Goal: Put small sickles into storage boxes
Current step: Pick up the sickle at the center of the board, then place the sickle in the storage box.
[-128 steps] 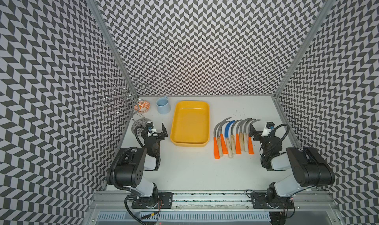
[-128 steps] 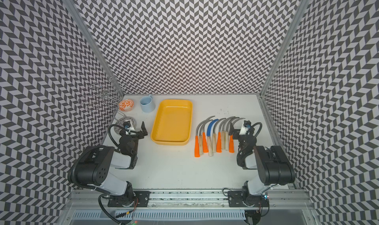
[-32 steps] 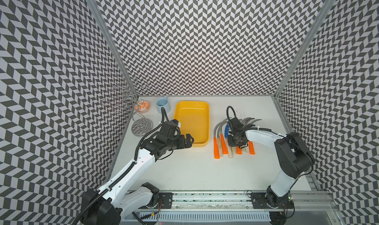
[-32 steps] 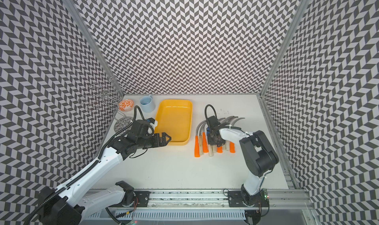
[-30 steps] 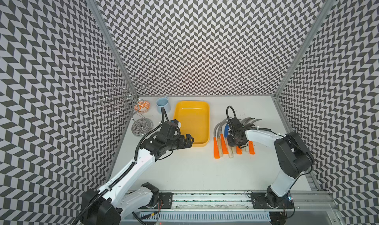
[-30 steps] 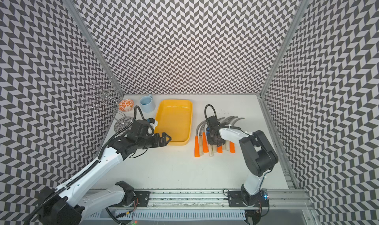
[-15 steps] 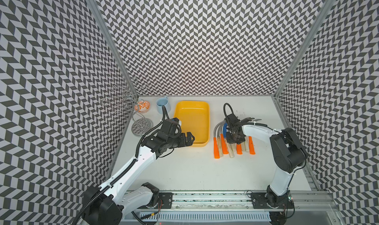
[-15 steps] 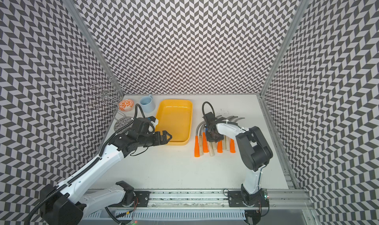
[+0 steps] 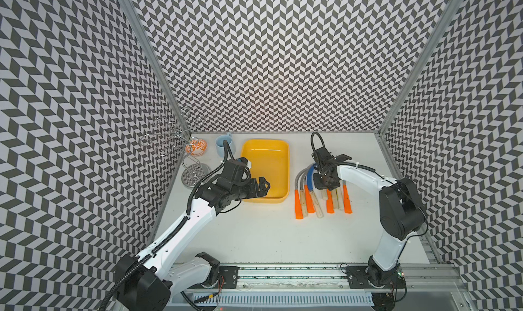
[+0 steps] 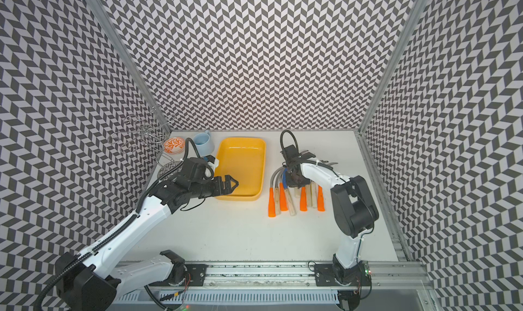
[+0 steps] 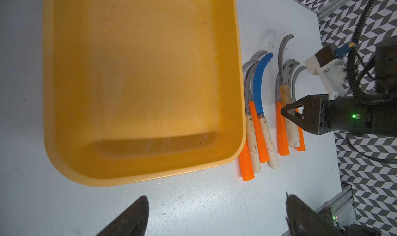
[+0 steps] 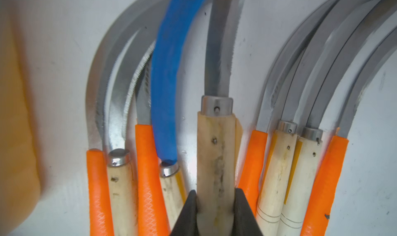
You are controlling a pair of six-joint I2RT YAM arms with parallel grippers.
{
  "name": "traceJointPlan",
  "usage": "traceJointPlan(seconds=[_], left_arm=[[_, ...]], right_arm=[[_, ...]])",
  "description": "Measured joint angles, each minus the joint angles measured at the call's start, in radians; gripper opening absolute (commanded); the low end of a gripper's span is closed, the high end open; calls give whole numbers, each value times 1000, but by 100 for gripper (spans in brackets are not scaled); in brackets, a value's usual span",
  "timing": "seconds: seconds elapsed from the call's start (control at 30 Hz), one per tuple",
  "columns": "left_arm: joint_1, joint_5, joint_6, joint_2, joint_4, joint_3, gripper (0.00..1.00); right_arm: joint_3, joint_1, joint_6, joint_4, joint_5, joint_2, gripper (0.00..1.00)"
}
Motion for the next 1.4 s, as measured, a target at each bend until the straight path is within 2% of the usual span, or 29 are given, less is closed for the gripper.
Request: traceJointPlan(seconds=[0.5,0.8,1.07,1.4], left_arm=[[19,-19,-7,25,0,51,100],[148,-6,19,-6,-2,50,100],[216,4,27,-73,3,6,100],[252,29,11,-127,8,-89,100]], right_arm=[[229,21,8,-92,-86,-23,0],[367,105,44,-89,-174,-15,0],[510,209,96,-52,-224,110,0],[516,282,161,33,-245,249,0]])
